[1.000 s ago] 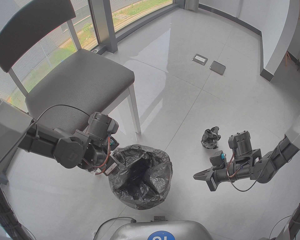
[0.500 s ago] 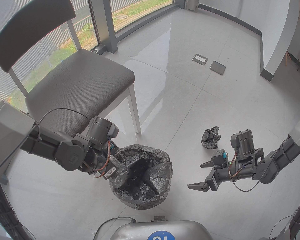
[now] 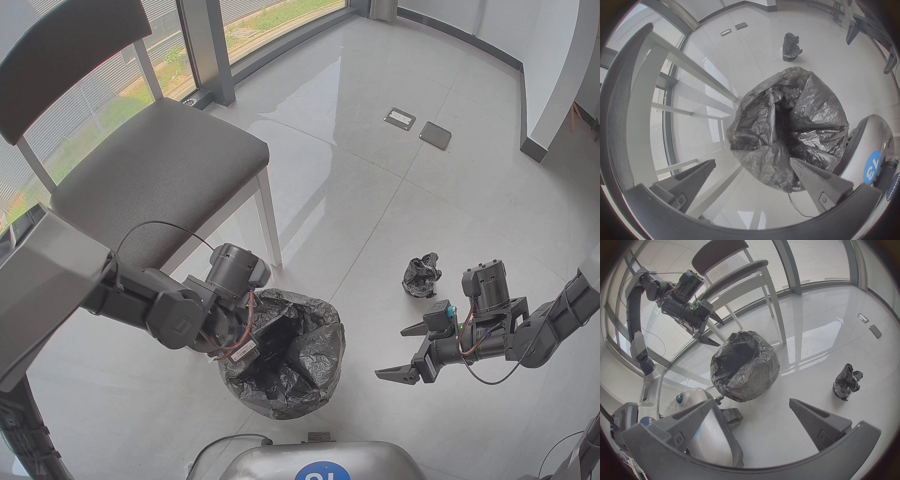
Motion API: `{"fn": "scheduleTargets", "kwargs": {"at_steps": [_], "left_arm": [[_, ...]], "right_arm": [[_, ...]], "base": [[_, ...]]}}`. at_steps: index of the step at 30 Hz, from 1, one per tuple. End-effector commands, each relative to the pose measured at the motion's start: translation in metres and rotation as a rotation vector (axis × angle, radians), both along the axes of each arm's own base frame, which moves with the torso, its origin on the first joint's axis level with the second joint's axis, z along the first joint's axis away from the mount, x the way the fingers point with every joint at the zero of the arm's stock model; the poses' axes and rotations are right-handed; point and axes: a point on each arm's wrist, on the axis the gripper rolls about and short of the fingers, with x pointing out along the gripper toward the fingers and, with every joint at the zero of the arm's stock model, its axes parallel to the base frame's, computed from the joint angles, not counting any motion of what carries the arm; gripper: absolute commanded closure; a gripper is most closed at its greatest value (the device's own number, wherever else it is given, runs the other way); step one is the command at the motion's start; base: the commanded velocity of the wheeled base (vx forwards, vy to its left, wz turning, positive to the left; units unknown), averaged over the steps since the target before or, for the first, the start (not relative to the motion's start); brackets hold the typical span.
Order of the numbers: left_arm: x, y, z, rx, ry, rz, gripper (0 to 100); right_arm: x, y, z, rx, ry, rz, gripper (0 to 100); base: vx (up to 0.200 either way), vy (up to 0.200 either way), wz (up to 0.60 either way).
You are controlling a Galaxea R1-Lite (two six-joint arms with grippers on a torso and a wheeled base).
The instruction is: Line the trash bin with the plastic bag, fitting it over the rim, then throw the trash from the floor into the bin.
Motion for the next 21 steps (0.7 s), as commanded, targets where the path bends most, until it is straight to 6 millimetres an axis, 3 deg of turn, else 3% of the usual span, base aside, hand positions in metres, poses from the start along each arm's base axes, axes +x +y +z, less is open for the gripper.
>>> {"fn": "scheduleTargets", "kwargs": {"at_steps": [1, 6, 21], "left_arm": [[0.004, -0.021, -0.014, 0.024, 0.009, -0.031, 0], [0.008, -0.043, -0.027, 0.097, -0.007, -0.067, 0], [0.016, -0.044, -0.034, 0.222, -0.038, -0.059, 0]], "right_arm": [[0.0, 0.0, 0.0, 0.0, 0.0, 0.001, 0], [0.0, 0.0, 0.0, 0.0, -0.001, 0.001, 0], [0.007, 0.001, 0.008, 0.029, -0.065, -0.004, 0]], "base": [[0.0, 0.0, 0.0], [0.0, 0.0, 0.0], [0.0, 0.0, 0.0]]}}
